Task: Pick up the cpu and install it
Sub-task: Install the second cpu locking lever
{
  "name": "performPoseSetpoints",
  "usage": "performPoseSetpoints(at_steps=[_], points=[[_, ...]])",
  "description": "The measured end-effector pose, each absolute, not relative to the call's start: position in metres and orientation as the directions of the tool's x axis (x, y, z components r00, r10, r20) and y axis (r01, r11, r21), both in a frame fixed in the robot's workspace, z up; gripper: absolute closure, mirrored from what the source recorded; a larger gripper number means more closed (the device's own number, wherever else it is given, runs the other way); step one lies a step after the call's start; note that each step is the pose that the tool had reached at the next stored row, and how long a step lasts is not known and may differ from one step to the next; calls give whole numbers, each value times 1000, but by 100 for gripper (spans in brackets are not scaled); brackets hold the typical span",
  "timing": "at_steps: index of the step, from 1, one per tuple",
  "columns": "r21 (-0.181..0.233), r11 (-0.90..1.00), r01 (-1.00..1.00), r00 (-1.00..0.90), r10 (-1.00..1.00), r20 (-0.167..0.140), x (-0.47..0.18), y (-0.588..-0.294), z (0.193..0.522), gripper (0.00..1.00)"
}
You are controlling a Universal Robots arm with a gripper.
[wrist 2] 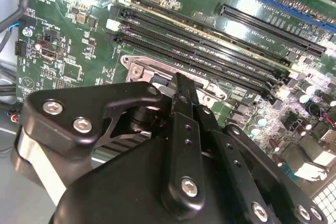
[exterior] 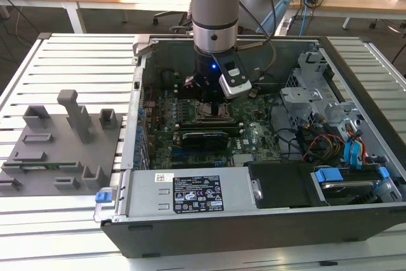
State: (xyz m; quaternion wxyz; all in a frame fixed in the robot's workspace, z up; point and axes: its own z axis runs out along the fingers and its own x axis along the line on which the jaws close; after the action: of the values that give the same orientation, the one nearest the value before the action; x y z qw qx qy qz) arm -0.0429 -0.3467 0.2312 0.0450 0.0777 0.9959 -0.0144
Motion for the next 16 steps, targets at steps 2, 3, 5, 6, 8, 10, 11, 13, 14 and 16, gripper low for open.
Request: performPoseSetpoints(at_steps=[2, 3, 5, 6, 8, 10, 11, 13, 14, 16], points=[[-22, 988, 156, -984, 153, -92, -44, -347, 231, 89], [-21, 988, 156, -984, 153, -92, -45, -347, 230, 89], [-20, 988, 156, -984, 153, -92, -50, -347, 226, 89], [-19, 988, 156, -984, 153, -91, -51, -347, 225, 89], [-17, 988, 156, -984, 154, -91, -54, -347, 221, 89], [-17, 988, 156, -984, 154, -91, -55, -347, 220, 89], [-17, 988, 156, -984, 154, -91, -55, -347, 219, 89], [-16, 988, 156, -984, 154, -91, -56, -348, 219, 89], [-16, 988, 156, -984, 154, -91, -57, -349, 219, 89], [-16, 988, 156, -984, 154, -91, -59, -351, 218, 89]])
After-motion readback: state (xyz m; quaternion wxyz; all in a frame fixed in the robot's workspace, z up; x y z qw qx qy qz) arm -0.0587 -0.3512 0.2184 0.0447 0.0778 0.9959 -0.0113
